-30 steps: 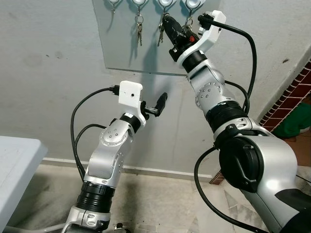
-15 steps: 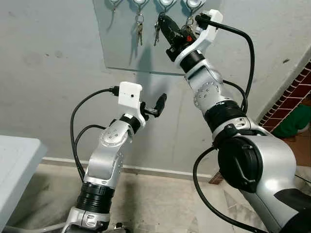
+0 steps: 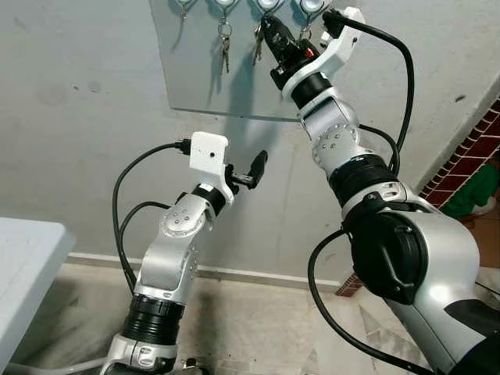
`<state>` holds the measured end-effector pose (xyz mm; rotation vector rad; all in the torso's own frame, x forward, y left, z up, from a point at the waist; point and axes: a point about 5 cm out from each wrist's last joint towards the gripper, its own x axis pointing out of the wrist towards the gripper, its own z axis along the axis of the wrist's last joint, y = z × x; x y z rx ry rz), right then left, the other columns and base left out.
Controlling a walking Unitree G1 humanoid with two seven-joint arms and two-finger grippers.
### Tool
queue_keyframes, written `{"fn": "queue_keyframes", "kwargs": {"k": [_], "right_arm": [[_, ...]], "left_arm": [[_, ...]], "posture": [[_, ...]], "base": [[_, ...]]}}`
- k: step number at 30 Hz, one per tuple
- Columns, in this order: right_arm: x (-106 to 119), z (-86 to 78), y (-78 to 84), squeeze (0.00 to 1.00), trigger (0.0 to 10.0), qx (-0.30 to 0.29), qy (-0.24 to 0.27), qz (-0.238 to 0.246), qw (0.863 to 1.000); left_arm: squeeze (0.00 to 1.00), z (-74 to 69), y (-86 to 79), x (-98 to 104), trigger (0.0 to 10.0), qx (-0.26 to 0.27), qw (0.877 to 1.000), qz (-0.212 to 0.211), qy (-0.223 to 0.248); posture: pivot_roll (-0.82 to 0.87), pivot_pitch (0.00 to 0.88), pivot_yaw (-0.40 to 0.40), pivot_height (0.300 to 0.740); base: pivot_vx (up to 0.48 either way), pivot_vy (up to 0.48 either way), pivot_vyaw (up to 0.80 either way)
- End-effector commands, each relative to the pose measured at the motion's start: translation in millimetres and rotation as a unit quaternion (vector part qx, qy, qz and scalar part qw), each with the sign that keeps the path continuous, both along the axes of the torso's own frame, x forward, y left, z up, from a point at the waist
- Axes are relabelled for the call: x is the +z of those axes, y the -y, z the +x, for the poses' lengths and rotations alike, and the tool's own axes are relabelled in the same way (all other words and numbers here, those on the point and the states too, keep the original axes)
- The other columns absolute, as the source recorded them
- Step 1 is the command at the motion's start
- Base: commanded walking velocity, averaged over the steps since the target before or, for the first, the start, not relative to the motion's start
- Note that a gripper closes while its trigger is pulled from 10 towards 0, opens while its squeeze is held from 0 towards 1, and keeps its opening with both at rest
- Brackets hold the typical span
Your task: Hang keys on a hook
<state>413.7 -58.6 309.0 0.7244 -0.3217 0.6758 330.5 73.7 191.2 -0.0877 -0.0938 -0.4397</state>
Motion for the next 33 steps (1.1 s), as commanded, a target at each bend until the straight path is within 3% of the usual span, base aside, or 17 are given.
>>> {"fn": "queue_keyframes", "kwargs": {"k": [1, 4, 6, 14, 17, 18, 19, 20, 24, 26, 33], "right_arm": [[8.3, -0.6, -3.7, 0.00, 10.0, 0.011, 0.002, 0.013, 1.000], [6.3, -0.3, -4.6, 0.00, 10.0, 0.022, -0.014, 0.035, 0.999], [2.8, 0.7, -3.0, 0.00, 10.0, 0.035, -0.040, 0.081, 0.995], [-3.0, 0.1, -5.1, 0.00, 10.0, 0.069, -0.064, 0.128, 0.987], [-7.1, -0.2, -5.2, 0.00, 10.0, 0.064, -0.060, 0.112, 0.990], [-7.8, -0.3, -5.3, 0.79, 10.0, 0.064, -0.059, 0.108, 0.990], [-7.8, -0.3, -5.3, 0.79, 10.0, 0.064, -0.059, 0.108, 0.990], [-9.1, -1.4, -6.1, 1.00, 10.0, 0.069, -0.048, 0.102, 0.991], [-11.0, -1.9, -6.4, 1.00, 10.0, 0.046, -0.024, 0.042, 0.998], [-15.7, -3.1, -7.6, 1.00, 10.0, 0.010, 0.009, -0.042, 0.999], [-26.6, -3.5, -0.8, 1.00, 10.0, -0.034, 0.032, -0.109, 0.993]], "left_arm": [[0.00, -2.4, 0.9, 2.8, 10.0, -0.001, 1.000, 0.002, 0.006], [0.00, -2.2, 0.9, 3.5, 10.0, 0.000, 1.000, 0.002, 0.007], [0.00, -1.9, 0.2, 4.2, 10.0, 0.002, 1.000, 0.001, 0.008], [0.00, -2.0, -0.2, 4.1, 10.0, 0.004, 1.000, 0.001, 0.008], [0.00, -1.9, -0.1, 4.2, 10.0, 0.006, 1.000, 0.000, 0.008], [0.00, -1.9, -0.1, 4.1, 10.0, 0.006, 1.000, 0.000, 0.008], [0.00, -1.9, -0.1, 4.1, 10.0, 0.006, 1.000, 0.000, 0.008], [0.00, -2.3, -0.2, 4.0, 10.0, 0.006, 1.000, 0.000, 0.008], [0.00, -2.6, -0.5, 3.5, 10.0, 0.008, 1.000, 0.001, 0.007], [0.00, -2.7, -1.5, 1.9, 10.0, 0.012, 1.000, 0.005, 0.006], [0.00, -1.8, -3.5, -1.1, 10.0, 0.019, 1.000, 0.010, 0.003]], "posture": [[-0.02, 0.118, -0.018, 0.732], [-0.02, 0.120, -0.019, 0.732], [-0.02, 0.122, -0.020, 0.732], [-0.02, 0.128, -0.022, 0.732], [-0.03, 0.130, -0.023, 0.732], [-0.03, 0.130, -0.023, 0.732], [-0.03, 0.130, -0.023, 0.732], [-0.03, 0.133, -0.023, 0.732], [-0.03, 0.135, -0.023, 0.732], [-0.03, 0.137, -0.024, 0.732], [-0.03, 0.136, -0.021, 0.732]], "base": [[0.000, 0.000, 0.00], [0.000, 0.000, 0.00], [0.000, 0.000, 0.00], [0.000, 0.000, 0.00], [0.000, 0.000, 0.00], [0.000, 0.000, 0.00], [0.000, 0.000, 0.00], [0.000, 0.000, 0.00], [0.000, 0.000, 0.00], [0.000, 0.000, 0.00], [0.000, 0.000, 0.00]]}}
